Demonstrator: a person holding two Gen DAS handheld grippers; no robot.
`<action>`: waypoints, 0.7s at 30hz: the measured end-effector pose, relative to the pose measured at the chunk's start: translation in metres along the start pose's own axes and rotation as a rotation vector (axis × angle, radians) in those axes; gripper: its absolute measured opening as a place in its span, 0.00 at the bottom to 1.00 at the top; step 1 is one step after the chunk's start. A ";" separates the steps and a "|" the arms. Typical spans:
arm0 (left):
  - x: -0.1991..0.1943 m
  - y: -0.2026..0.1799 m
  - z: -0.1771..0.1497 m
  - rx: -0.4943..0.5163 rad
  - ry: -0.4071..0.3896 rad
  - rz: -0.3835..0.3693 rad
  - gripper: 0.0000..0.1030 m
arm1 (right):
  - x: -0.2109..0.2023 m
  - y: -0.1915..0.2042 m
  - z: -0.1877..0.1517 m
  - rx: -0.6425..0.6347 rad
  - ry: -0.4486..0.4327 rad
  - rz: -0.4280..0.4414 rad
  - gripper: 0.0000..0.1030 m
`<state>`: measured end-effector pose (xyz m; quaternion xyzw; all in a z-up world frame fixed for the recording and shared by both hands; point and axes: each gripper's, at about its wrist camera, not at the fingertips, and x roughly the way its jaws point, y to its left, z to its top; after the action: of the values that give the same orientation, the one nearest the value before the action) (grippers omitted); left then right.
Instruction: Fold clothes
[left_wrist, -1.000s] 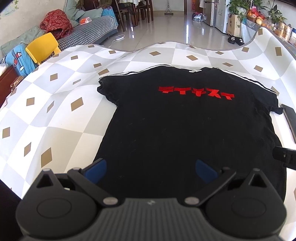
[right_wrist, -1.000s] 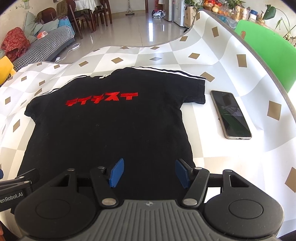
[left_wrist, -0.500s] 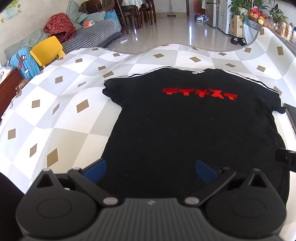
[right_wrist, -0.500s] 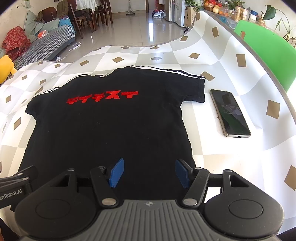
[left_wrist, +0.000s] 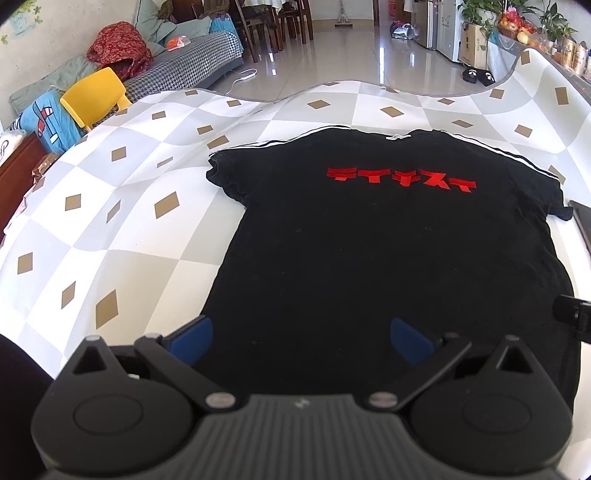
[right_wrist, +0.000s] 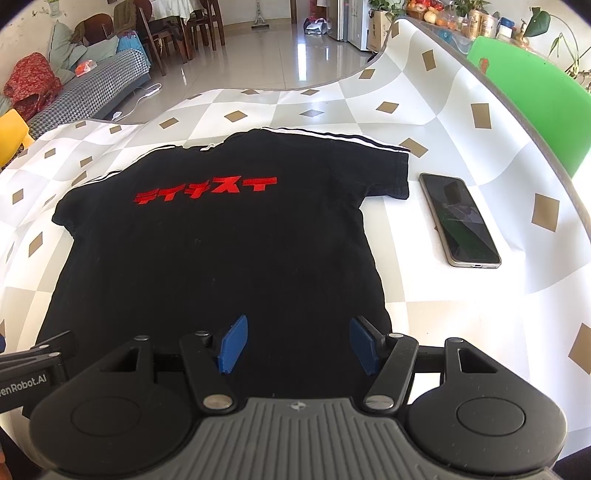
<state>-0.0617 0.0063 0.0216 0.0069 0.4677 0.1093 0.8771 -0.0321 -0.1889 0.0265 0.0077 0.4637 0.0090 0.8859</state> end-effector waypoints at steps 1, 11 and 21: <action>0.000 0.001 0.000 -0.005 0.004 -0.007 1.00 | 0.000 0.000 0.000 0.000 0.000 0.000 0.59; -0.001 -0.004 -0.002 0.009 -0.001 0.013 1.00 | -0.001 0.002 -0.002 -0.002 0.004 0.000 0.59; -0.002 -0.003 -0.003 0.006 0.007 0.036 1.00 | 0.000 0.002 -0.005 -0.004 0.010 0.001 0.59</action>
<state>-0.0650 0.0030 0.0209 0.0177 0.4708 0.1236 0.8734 -0.0362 -0.1865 0.0242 0.0063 0.4681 0.0104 0.8836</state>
